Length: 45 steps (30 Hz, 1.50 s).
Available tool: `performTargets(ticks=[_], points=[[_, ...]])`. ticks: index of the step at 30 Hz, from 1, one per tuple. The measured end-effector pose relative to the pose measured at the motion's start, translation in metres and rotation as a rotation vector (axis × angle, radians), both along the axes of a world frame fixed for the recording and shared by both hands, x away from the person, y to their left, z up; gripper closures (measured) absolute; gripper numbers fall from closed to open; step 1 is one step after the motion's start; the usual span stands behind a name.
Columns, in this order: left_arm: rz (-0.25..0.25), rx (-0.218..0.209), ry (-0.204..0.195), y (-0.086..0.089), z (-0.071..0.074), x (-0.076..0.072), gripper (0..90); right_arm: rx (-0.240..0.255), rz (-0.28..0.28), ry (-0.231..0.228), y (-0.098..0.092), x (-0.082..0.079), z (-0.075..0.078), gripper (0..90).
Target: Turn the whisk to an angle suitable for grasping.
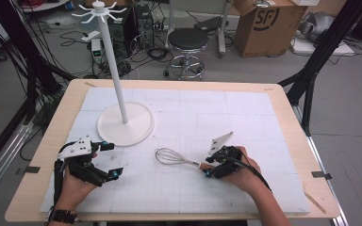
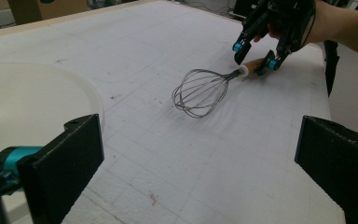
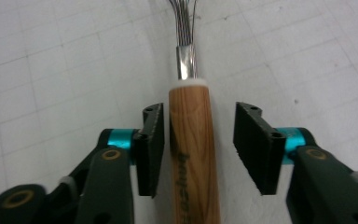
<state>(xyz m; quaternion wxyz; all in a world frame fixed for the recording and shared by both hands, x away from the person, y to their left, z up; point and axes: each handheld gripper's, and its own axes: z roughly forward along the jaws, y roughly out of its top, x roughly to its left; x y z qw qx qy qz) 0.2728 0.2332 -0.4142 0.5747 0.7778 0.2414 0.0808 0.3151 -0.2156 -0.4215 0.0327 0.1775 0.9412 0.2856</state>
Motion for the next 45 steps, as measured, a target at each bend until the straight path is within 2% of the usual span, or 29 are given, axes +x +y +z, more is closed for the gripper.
performTargets(ticks=[7,10,11,15,21,23,27,28,29,31,34,35,37,38,45], points=[[0.005,-0.003,0.000,0.002,0.000,0.000,1.7,0.012,-0.040,-0.005,-0.021,-0.008,-0.003,50.9],[0.006,-0.006,0.002,0.001,0.000,0.000,1.7,-0.004,-0.041,-0.002,-0.023,-0.011,-0.007,55.6],[0.009,-0.006,0.001,0.001,0.000,0.000,1.7,-0.001,-0.028,-0.015,-0.021,-0.012,-0.007,65.9],[0.010,-0.011,-0.005,0.001,0.001,0.000,1.7,-0.010,-0.009,-0.021,-0.016,-0.013,-0.006,67.0],[0.009,-0.009,0.000,0.001,0.001,0.002,1.7,-0.015,0.035,-0.023,0.005,-0.014,-0.004,68.4],[0.006,-0.009,0.002,0.001,0.000,0.002,1.7,-0.009,0.070,-0.018,0.017,-0.014,-0.005,68.5],[0.006,-0.007,0.002,0.001,0.000,0.002,1.7,-0.015,0.111,-0.025,0.031,-0.015,-0.005,68.5],[0.007,-0.009,0.002,0.001,0.000,0.002,1.7,-0.017,0.130,-0.022,0.040,-0.016,-0.004,68.5],[0.007,-0.010,0.003,0.001,0.000,0.002,1.7,-0.017,0.130,-0.022,0.040,-0.016,-0.004,68.5],[0.004,-0.009,0.001,0.001,0.001,0.002,1.7,-0.015,0.164,-0.026,0.056,-0.015,-0.004,68.5],[0.006,-0.011,-0.003,0.001,0.001,0.002,1.7,-0.018,0.183,-0.021,0.067,-0.015,-0.004,68.5],[0.004,-0.011,-0.004,0.001,0.001,0.002,1.7,-0.008,0.205,-0.030,0.078,-0.015,-0.005,68.4],[0.003,-0.011,-0.005,0.001,0.001,0.002,1.7,-0.008,0.213,-0.034,0.083,-0.015,-0.005,68.4],[0.002,-0.009,-0.004,0.001,0.001,0.002,1.7,-0.005,0.227,-0.036,0.093,-0.014,-0.005,68.4],[0.001,-0.010,-0.005,0.000,0.002,0.001,1.7,-0.006,0.249,-0.034,0.116,-0.010,-0.005,68.3]])
